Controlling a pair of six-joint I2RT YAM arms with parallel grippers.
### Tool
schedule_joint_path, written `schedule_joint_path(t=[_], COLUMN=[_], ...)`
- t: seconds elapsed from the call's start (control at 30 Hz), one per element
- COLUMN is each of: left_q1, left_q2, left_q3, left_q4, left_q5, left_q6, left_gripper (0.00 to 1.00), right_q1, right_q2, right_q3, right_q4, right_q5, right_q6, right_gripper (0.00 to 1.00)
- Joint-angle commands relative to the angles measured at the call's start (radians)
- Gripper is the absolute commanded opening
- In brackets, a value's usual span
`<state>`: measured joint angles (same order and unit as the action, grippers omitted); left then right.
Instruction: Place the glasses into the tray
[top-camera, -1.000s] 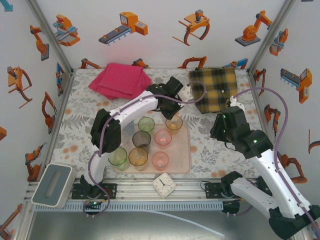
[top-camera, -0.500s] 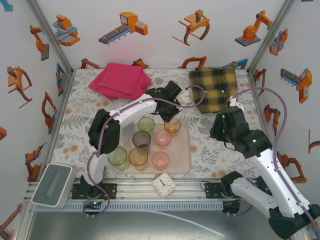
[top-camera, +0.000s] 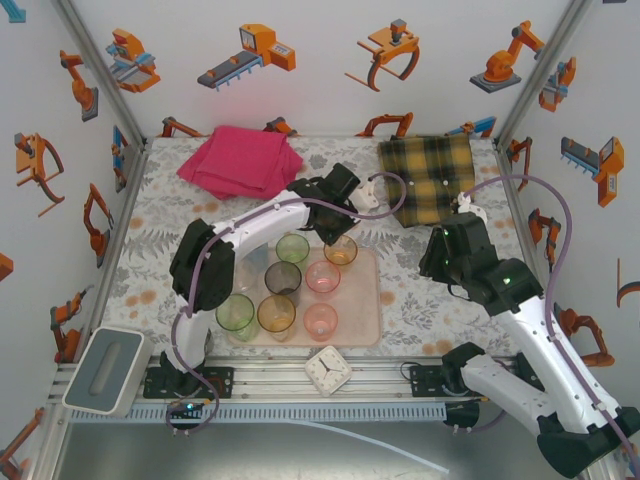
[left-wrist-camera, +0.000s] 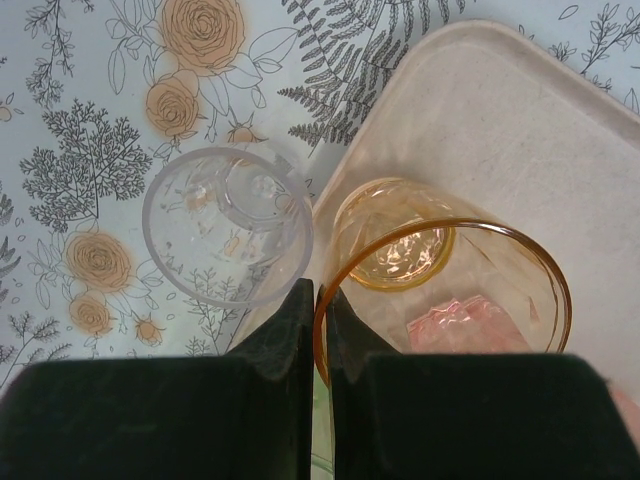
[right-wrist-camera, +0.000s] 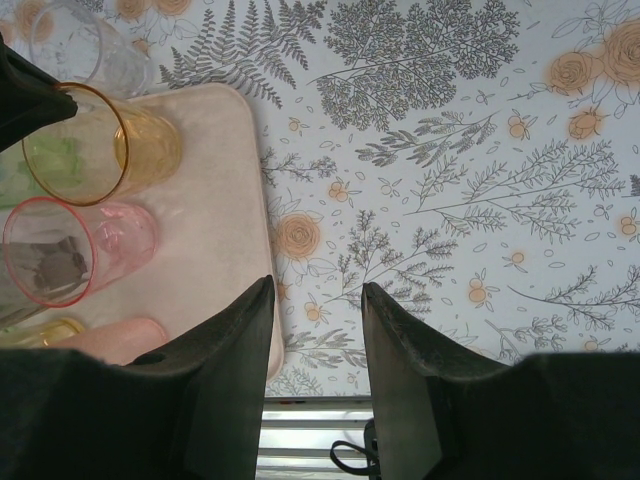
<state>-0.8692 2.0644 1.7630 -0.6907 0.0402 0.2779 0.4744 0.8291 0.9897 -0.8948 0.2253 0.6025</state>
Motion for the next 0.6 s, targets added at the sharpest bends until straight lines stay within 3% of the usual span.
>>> schedule_joint_path(t=[0.0, 0.57], left_q1=[0.005, 0.041], left_q2=[-0.044, -0.061], left_q3=[-0.017, -0.053], left_q4=[-0.013, -0.035], left_q5=[-0.022, -0.036], left_q6=[0.016, -0.003], left_gripper=[0.07, 0.11], right_q1=[-0.005, -0.005], right_q2=[-0.004, 0.020], right_q3=[-0.011, -0.015], right_q4=[0.029, 0.057], right_q5=[0.000, -0.023], right_q6=[-0.002, -0.002], right_gripper=[0.41, 0.41])
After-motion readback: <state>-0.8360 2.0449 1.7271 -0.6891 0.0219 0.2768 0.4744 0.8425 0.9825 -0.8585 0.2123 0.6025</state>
